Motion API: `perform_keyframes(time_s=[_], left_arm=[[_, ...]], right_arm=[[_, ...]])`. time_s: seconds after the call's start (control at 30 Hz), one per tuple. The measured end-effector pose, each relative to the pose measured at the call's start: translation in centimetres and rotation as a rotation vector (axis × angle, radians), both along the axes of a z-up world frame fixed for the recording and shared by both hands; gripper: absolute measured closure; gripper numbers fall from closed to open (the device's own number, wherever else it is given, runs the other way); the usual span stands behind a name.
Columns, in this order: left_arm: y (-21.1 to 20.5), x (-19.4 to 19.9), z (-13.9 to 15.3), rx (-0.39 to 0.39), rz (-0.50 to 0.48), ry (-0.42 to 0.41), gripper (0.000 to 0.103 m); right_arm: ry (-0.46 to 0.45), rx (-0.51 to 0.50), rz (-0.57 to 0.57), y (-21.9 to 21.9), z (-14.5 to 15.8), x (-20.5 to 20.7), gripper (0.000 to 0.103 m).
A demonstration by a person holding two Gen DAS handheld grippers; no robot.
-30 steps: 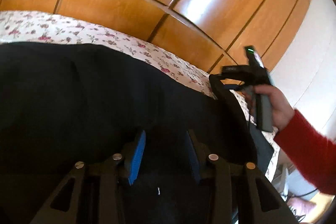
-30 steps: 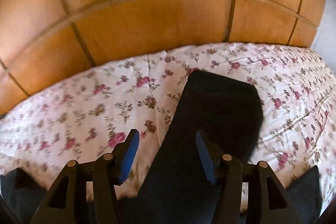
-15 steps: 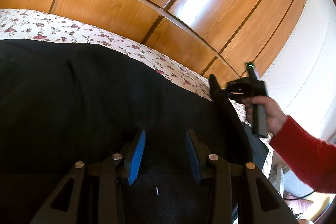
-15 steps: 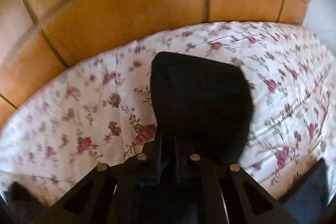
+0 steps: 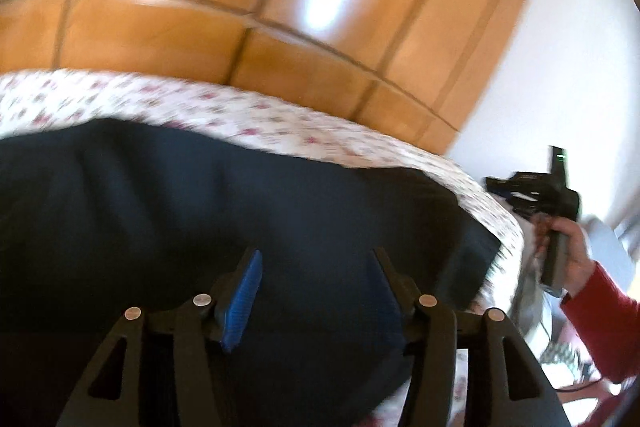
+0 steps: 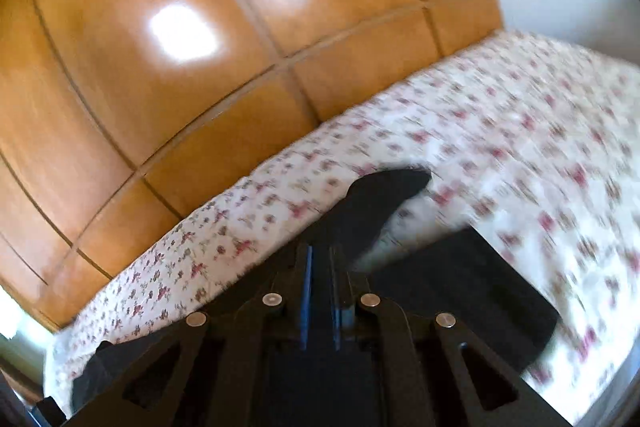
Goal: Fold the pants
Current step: 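Grasp the folded trouser edge with the left gripper while the right gripper grasps the leg ends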
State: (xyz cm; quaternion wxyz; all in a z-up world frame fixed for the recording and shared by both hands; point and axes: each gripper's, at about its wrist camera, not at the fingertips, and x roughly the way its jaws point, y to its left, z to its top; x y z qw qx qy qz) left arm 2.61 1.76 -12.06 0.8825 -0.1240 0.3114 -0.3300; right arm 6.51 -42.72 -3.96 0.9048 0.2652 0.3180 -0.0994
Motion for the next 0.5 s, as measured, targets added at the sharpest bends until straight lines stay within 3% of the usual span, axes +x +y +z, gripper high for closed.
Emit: perform_keyframes(time_s=[0.07, 0.13, 0.27, 0.33, 0.37, 0.5], left_arm=[[-2.2, -1.5, 1.0, 0.028, -0.070, -0.063, 0.038], [-4.4, -2.5, 1.5, 0.088, -0.131, -0.108, 0.037], [-8.4, -3.4, 1.2, 0.252, -0.229, -0.151, 0.037], [-9.6, -3.3, 0.5, 0.330, -0.220, -0.161, 0.037], [-10.0, -3.0, 0.3, 0.353, -0.211, -0.157, 0.037], [-10.6, -1.7, -0.6, 0.384, -0.177, -0.096, 0.038]], right_arm=[[0.012, 0.039, -0.036, -0.8, -1.3, -1.7, 0.094], [0.027, 0.071, -0.032, -1.3, -2.8, -2.5, 0.094], [-0.030, 0.271, -0.012, -2.6, -5.0, -3.8, 0.091], [-0.046, 0.294, 0.001, -2.6, -5.3, -3.5, 0.074], [-0.039, 0.279, 0.008, -2.5, -5.4, -3.0, 0.059], [0.001, 0.326, -0.016, -3.3, -6.5, -0.9, 0.056]])
